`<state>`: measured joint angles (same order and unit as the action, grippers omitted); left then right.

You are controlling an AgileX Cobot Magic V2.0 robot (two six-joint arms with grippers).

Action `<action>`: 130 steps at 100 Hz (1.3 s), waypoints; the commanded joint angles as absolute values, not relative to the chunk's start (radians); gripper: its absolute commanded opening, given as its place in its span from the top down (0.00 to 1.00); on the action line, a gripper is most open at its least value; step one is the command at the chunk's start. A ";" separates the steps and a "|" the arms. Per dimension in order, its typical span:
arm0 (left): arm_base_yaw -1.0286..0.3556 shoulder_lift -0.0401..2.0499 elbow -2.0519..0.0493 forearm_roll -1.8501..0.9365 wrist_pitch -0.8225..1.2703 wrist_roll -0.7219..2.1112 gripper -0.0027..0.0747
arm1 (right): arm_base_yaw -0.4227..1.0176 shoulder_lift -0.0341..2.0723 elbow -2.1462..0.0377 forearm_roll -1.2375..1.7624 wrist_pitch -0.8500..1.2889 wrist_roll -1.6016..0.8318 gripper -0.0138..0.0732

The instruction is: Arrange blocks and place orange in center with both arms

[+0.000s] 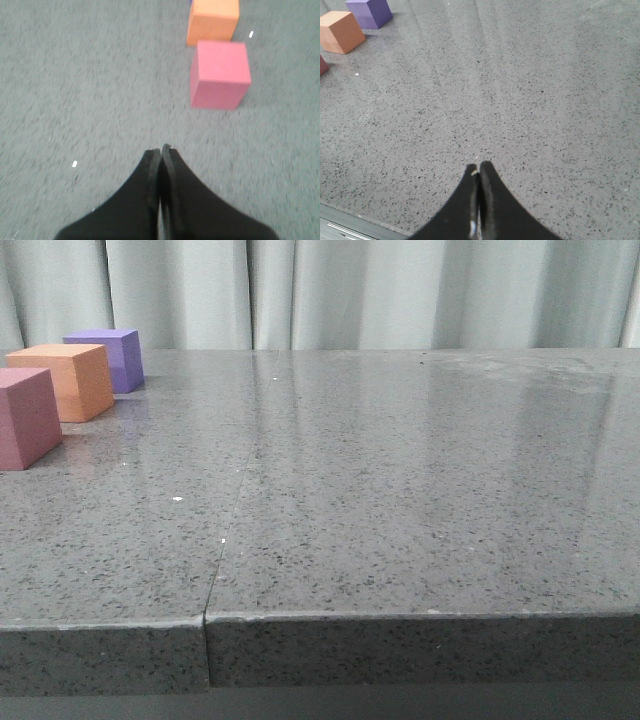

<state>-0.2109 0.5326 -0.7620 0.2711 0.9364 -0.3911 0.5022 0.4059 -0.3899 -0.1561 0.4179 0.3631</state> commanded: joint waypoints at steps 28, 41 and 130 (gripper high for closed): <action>-0.050 0.306 -0.317 0.066 0.221 -0.126 0.99 | 0.499 0.410 -0.414 -0.175 0.347 0.354 0.92; -0.050 0.228 -0.177 0.057 0.082 -0.126 0.99 | 0.499 0.410 -0.414 -0.175 0.347 0.354 0.92; -0.015 -0.034 0.041 0.033 -0.008 -0.103 0.99 | 0.499 0.410 -0.414 -0.175 0.347 0.354 0.92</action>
